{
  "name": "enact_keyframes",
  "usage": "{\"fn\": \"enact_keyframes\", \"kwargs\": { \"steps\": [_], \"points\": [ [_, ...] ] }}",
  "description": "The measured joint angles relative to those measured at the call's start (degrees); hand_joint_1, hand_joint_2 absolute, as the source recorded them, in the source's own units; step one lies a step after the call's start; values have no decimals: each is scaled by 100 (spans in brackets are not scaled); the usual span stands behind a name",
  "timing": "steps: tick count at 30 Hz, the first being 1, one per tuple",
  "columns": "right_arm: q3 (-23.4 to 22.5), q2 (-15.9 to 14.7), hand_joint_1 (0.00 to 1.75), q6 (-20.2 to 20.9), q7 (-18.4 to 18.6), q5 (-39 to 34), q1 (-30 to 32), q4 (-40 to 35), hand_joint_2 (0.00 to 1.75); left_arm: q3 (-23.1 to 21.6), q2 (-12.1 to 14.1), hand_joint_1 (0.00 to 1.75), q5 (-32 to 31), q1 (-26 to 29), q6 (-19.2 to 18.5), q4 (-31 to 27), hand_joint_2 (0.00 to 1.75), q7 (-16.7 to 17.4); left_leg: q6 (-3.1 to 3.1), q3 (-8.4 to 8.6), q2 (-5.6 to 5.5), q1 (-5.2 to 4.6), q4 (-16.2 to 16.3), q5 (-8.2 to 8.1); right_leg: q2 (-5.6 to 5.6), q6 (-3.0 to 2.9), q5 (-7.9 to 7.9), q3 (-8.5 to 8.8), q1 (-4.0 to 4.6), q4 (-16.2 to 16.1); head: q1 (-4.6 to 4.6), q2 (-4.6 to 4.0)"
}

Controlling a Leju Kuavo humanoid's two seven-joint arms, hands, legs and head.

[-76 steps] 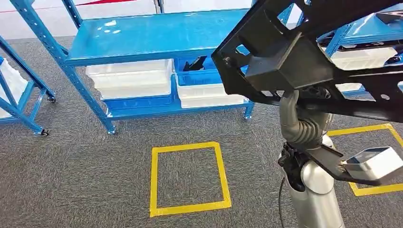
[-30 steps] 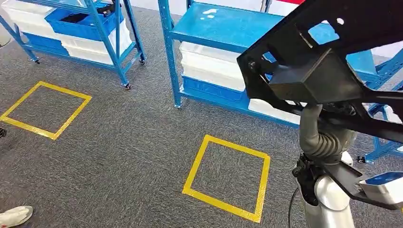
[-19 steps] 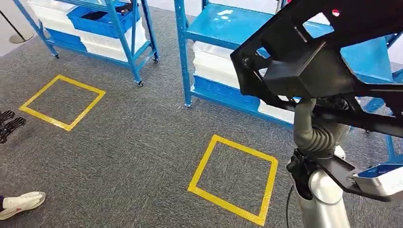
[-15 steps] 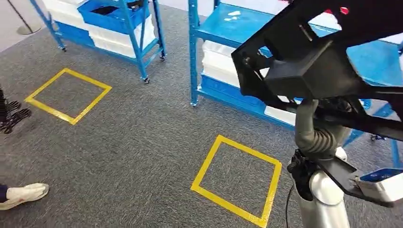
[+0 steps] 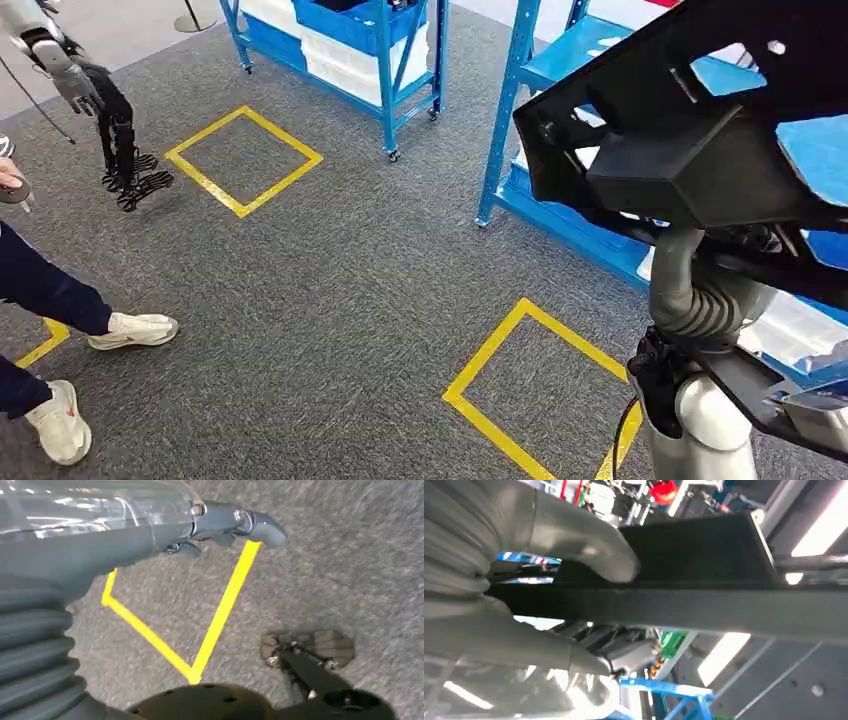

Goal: Take the parts from the cabinet and place them on the table.

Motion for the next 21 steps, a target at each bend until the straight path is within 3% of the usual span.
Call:
{"fn": "enact_keyframes", "kwargs": {
  "steps": [1,2,3,4,6,7,8,9,10,11,12,13,14,15,17,18,19,21],
  "points": [
    [-2,0,175,0,2,2,1,0,175,0,-2,0,0,15,0,2,175,2,-49,-3,-77,9,-34,34,-68,-20,14,10,9,-8,-9,0],
    [0,0,175,0,2,2,-4,0,175,0,2,0,-2,16,2,2,175,2,-64,-7,-68,-22,-13,33,-182,-70,55,29,-107,-86,-24,0],
    [-2,0,175,0,7,2,-7,0,175,0,2,0,-2,18,2,2,175,2,-62,-63,358,-71,106,-62,-284,-85,75,61,-101,-98,-70,0],
    [-7,0,175,0,-2,2,-11,-7,175,0,2,0,-2,4,4,0,175,4,-63,-208,590,-81,420,-277,-379,-128,68,68,-90,-99,-156,0],
    [-20,0,175,0,0,0,-9,-15,175,0,2,0,-7,-16,2,0,175,2,-74,-612,714,-58,1358,-701,-576,-138,60,77,-68,-95,-208,0],
    [-20,0,175,0,2,2,-7,-15,175,0,2,0,-9,-19,2,0,175,2,-85,-763,730,-47,1717,-810,-664,-136,58,77,-68,-93,-219,0],
    [-20,0,175,0,4,2,-2,-15,175,0,2,0,-11,-23,4,-2,175,2,-100,-783,740,-24,1795,-779,-752,-132,51,82,-71,-90,-230,0],
    [-20,0,175,0,4,2,-4,-15,175,0,2,0,-15,-22,4,-2,175,7,-116,-636,756,9,1553,-614,-825,-121,42,89,-80,-86,-240,0],
    [-17,0,175,0,6,2,-8,-15,175,0,2,0,-24,-23,4,-2,175,15,-132,-363,801,42,1059,-369,-889,-94,24,107,-95,-76,-245,0],
    [-17,0,175,0,6,2,-10,-15,175,0,2,0,-31,-9,4,0,175,17,-151,-33,930,68,453,-116,-943,-55,-11,129,-116,-49,-249,0],
    [-20,0,175,0,5,4,-16,-17,175,-2,2,0,-35,-6,4,0,175,20,-205,152,1186,55,107,-145,-992,-3,-48,141,-102,-23,-254,0],
    [-24,0,175,0,9,9,-28,-20,175,-11,-39,0,-39,-15,4,-2,175,22,-158,106,1221,-5,103,-145,-1022,28,-68,118,-42,9,-302,0],
    [-24,-2,175,0,20,11,-38,-24,175,-11,-37,0,-44,-25,4,-7,175,26,-89,69,1107,6,122,-140,-1041,53,-55,105,-40,1,-282,0],
    [-20,0,175,0,17,11,-35,-35,175,-11,-35,0,-44,-20,7,-4,175,26,-65,38,1066,-21,130,-142,-1096,70,-46,127,-34,-15,-236,0],
    [-22,-2,175,0,24,18,-41,-37,175,-11,-33,0,-44,-18,7,-4,175,28,35,10,934,-47,113,-111,-1188,122,-62,151,-61,-33,-227,0],
    [-24,-11,175,0,26,20,-43,-39,175,-11,-33,0,-44,-12,7,-4,175,28,73,14,883,-31,92,-91,-976,134,-168,97,-81,35,-199,0],
    [-20,-9,175,0,20,17,-39,-46,175,-11,-33,0,-46,-19,7,-7,175,28,112,5,820,-29,88,-82,-777,114,-370,-11,-80,312,-190,0],
    [-35,-35,175,-2,22,18,-35,-48,175,-13,-33,0,-50,-30,9,-7,175,28,155,-13,683,-38,87,-71,-627,104,-815,-473,-44,1316,-94,0]
  ]
}}
